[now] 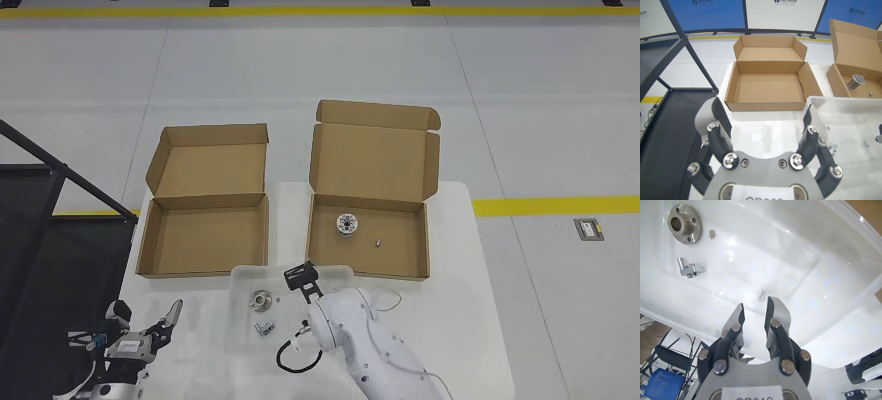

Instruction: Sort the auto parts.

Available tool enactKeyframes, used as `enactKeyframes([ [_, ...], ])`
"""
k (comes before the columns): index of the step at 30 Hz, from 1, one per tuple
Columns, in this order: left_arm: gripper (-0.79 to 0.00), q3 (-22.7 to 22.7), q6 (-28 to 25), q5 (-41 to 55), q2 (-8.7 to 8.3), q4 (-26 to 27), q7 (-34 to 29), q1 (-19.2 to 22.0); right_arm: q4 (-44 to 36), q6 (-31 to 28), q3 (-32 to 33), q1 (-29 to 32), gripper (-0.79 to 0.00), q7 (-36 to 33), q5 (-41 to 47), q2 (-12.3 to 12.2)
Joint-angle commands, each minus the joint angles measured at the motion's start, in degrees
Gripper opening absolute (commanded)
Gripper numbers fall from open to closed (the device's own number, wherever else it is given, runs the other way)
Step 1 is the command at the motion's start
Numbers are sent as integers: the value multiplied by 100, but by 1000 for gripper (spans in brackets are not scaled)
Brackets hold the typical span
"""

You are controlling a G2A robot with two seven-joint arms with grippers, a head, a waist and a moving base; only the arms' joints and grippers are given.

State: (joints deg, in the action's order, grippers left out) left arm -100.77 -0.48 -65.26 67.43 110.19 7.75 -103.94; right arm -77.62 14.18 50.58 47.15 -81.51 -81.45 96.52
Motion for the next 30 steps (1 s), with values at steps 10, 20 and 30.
enactKeyframes([
  [10,0,0,0,0,0,0,0,0,630,39,-109,-198,-548,90,79,123],
  [20,0,0,0,0,0,0,0,0,1107,-21,-6,-287,-582,300,297,183],
  [30,0,0,0,0,0,0,0,0,1711,176,67,-534,-591,479,372,263],
])
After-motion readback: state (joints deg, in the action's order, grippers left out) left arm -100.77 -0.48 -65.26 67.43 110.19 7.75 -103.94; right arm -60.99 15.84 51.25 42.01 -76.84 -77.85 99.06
